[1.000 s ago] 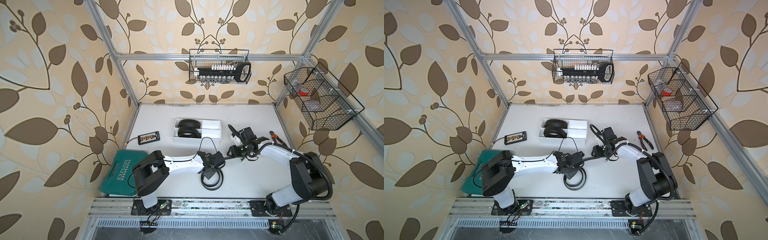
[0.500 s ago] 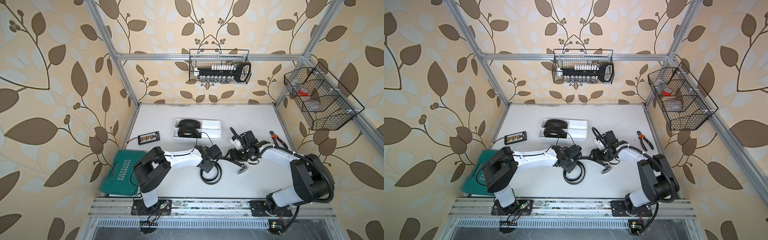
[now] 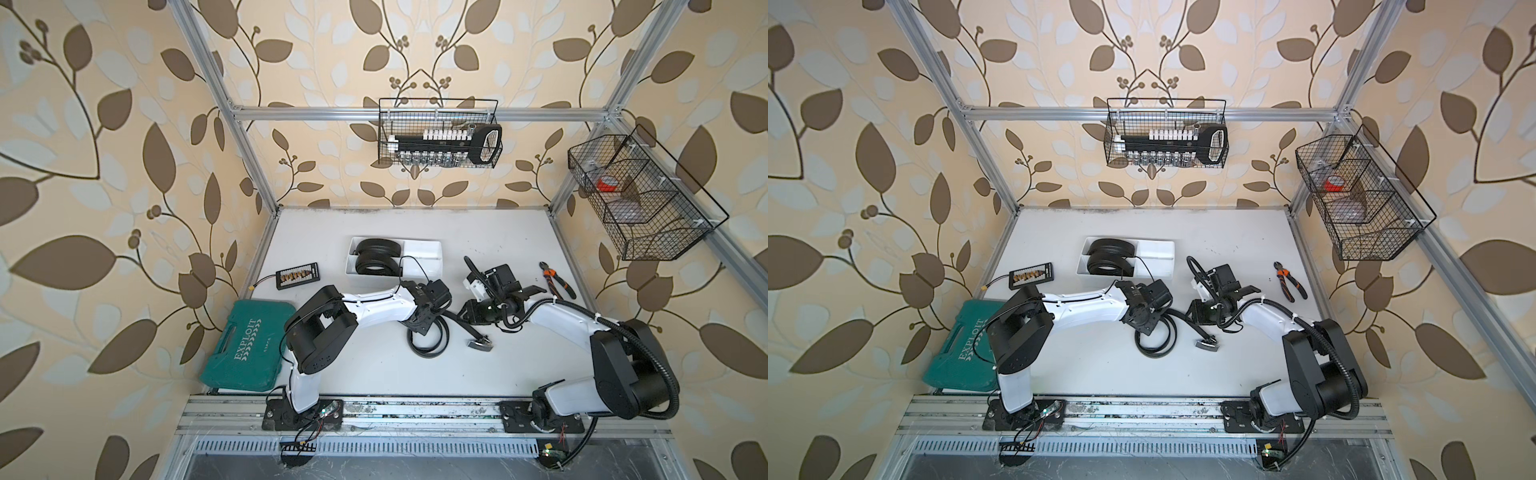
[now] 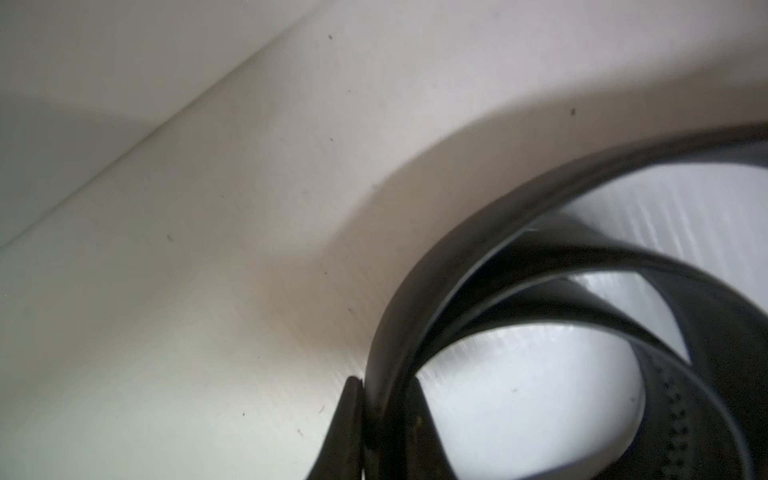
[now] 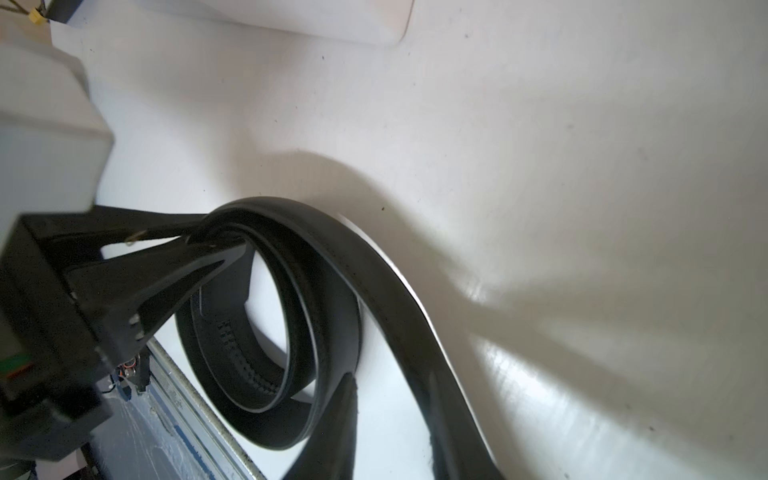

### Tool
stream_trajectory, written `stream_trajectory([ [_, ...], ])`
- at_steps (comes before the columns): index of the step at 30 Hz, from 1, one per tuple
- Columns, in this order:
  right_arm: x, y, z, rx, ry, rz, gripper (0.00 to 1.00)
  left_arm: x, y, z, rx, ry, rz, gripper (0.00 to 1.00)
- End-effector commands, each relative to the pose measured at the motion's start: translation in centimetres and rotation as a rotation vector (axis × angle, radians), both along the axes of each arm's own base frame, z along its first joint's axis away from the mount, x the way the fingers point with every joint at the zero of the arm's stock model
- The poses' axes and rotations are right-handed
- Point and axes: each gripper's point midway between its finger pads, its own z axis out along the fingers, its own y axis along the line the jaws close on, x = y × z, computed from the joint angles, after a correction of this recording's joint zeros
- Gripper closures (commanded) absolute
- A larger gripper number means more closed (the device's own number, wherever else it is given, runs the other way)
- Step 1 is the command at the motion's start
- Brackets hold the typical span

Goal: Place the belts into the storage roll
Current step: Roll the belt at the center of the board.

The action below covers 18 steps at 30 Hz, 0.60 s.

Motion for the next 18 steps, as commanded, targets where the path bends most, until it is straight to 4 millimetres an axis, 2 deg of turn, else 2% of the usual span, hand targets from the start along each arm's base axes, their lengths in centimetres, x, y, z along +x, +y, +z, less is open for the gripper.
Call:
stream_trajectory([
  [1, -1.3, 0.2, -0.3, -0.005, 0.018, 0.0, 0.7, 1.2, 0.7, 0.0, 0.003, -0.009, 0.161, 1.0],
  [5, -2.5, 2.1, -0.5, -0.001, 0.029, 0.044, 0.71, 1.5, 0.1, -0.1, -0.032, 0.004, 0.233, 1.0],
  [9, -2.6, 2.0, -0.7, -0.012, 0.016, 0.033, 0.68, 1.5, -0.7, -0.2, -0.066, 0.029, 0.232, 1.0],
  [11, -2.2, 2.0, 0.2, -0.01, -0.02, 0.031, 0.63, 1.5, -0.7, -0.2, -0.064, 0.033, 0.223, 1.0],
  [15, -1.1, 1.3, 2.4, -0.045, -0.1, 0.011, 0.46, 1.1, -0.5, -0.6, -0.035, 0.049, 0.176, 1.0],
  [18, -0.1, 0.3, 3.3, -0.099, -0.156, -0.016, 0.39, 0.9, -0.2, -0.9, -0.014, 0.06, 0.149, 1.0],
])
